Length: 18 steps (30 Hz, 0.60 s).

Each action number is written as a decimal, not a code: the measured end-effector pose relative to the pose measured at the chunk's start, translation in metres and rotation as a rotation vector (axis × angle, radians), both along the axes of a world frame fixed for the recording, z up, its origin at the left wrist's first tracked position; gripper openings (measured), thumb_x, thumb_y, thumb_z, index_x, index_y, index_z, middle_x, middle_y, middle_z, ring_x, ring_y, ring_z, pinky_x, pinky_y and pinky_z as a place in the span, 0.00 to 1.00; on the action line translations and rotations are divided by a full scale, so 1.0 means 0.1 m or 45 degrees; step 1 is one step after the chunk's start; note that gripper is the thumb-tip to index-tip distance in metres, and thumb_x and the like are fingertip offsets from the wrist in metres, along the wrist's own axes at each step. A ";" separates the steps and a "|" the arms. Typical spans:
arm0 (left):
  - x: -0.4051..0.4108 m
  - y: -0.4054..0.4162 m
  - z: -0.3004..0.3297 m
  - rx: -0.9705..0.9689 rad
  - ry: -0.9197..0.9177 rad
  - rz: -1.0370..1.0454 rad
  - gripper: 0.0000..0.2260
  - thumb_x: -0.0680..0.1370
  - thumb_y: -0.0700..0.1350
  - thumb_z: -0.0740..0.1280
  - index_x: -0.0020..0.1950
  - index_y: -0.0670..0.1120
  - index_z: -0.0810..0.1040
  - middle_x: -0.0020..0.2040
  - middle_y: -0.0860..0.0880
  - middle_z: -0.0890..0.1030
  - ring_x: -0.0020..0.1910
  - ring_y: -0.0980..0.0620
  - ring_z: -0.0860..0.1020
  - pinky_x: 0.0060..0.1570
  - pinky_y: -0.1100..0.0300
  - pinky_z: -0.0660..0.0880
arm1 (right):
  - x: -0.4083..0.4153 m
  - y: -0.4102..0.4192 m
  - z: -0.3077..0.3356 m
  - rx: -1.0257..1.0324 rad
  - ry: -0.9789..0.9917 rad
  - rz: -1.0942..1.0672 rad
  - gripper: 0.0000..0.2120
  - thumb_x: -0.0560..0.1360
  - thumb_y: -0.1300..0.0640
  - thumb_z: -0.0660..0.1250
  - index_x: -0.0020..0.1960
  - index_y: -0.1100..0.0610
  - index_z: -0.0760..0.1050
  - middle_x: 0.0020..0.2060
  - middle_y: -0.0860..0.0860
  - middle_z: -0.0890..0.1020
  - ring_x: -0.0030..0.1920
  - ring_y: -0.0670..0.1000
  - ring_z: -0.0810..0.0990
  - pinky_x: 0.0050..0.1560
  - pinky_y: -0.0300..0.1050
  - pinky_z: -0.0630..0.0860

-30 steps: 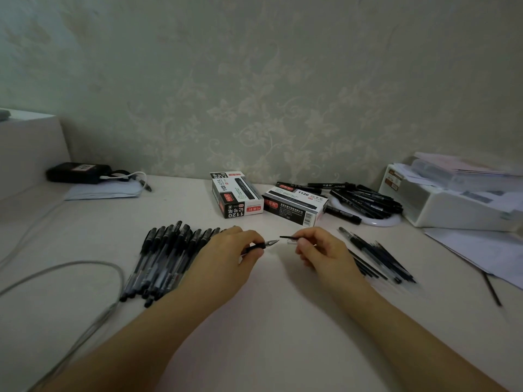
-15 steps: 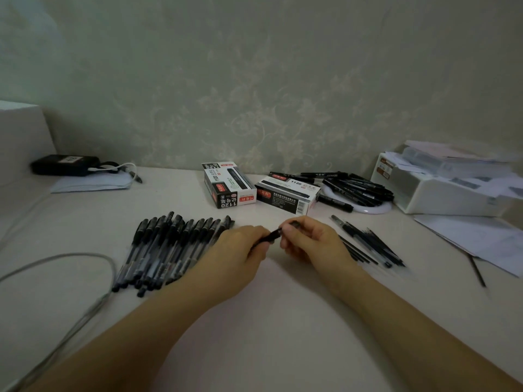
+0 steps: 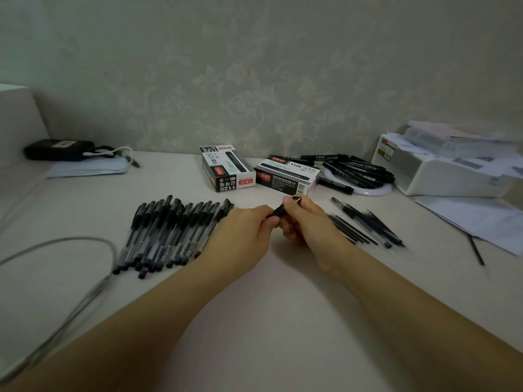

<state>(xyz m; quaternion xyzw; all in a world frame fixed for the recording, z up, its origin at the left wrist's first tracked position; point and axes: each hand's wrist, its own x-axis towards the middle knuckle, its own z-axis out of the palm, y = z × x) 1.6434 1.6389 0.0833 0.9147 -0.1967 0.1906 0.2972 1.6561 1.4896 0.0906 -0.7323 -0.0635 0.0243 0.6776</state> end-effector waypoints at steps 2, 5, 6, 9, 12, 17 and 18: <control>0.00 0.02 0.01 0.007 -0.003 -0.020 0.09 0.81 0.48 0.60 0.47 0.49 0.78 0.30 0.55 0.72 0.30 0.55 0.70 0.34 0.57 0.67 | 0.00 0.03 -0.02 0.002 -0.032 -0.016 0.12 0.84 0.51 0.58 0.45 0.56 0.71 0.25 0.46 0.75 0.26 0.43 0.70 0.27 0.31 0.68; 0.02 0.07 0.03 0.053 -0.021 -0.019 0.08 0.81 0.48 0.59 0.47 0.49 0.77 0.30 0.54 0.72 0.32 0.53 0.71 0.34 0.56 0.65 | 0.01 0.08 -0.07 -0.086 -0.102 -0.075 0.13 0.84 0.50 0.57 0.45 0.56 0.72 0.26 0.45 0.78 0.25 0.40 0.72 0.27 0.29 0.68; 0.02 0.08 0.04 0.076 -0.026 -0.008 0.08 0.81 0.49 0.59 0.48 0.50 0.76 0.31 0.54 0.71 0.32 0.52 0.71 0.34 0.56 0.66 | 0.01 0.09 -0.08 -0.124 -0.124 -0.094 0.14 0.84 0.49 0.57 0.45 0.55 0.72 0.27 0.45 0.79 0.26 0.40 0.73 0.27 0.29 0.68; 0.04 0.13 0.08 0.059 -0.071 0.103 0.07 0.82 0.49 0.58 0.54 0.48 0.73 0.34 0.52 0.73 0.35 0.47 0.72 0.35 0.51 0.70 | 0.04 0.12 -0.09 -0.086 -0.122 -0.125 0.16 0.83 0.45 0.56 0.48 0.55 0.75 0.31 0.47 0.81 0.26 0.41 0.74 0.27 0.30 0.69; 0.09 0.26 0.11 0.052 -0.156 0.339 0.07 0.81 0.47 0.60 0.54 0.46 0.74 0.41 0.47 0.76 0.38 0.47 0.71 0.37 0.55 0.67 | 0.08 0.06 -0.11 -0.123 -0.154 -0.227 0.11 0.82 0.47 0.60 0.50 0.53 0.75 0.34 0.48 0.81 0.27 0.43 0.76 0.27 0.31 0.70; 0.14 0.55 0.17 0.095 -0.050 0.640 0.10 0.79 0.46 0.63 0.51 0.42 0.81 0.46 0.46 0.74 0.42 0.47 0.74 0.40 0.56 0.68 | 0.08 -0.01 -0.20 -0.490 -0.271 -0.112 0.02 0.79 0.53 0.66 0.47 0.49 0.76 0.38 0.47 0.82 0.30 0.40 0.78 0.34 0.35 0.73; 0.14 0.58 0.18 0.114 -0.023 0.672 0.10 0.79 0.47 0.63 0.51 0.42 0.81 0.45 0.45 0.75 0.42 0.47 0.73 0.39 0.56 0.68 | 0.07 -0.02 -0.20 -0.489 -0.279 -0.101 0.02 0.78 0.53 0.67 0.47 0.49 0.77 0.38 0.47 0.82 0.30 0.40 0.79 0.34 0.35 0.74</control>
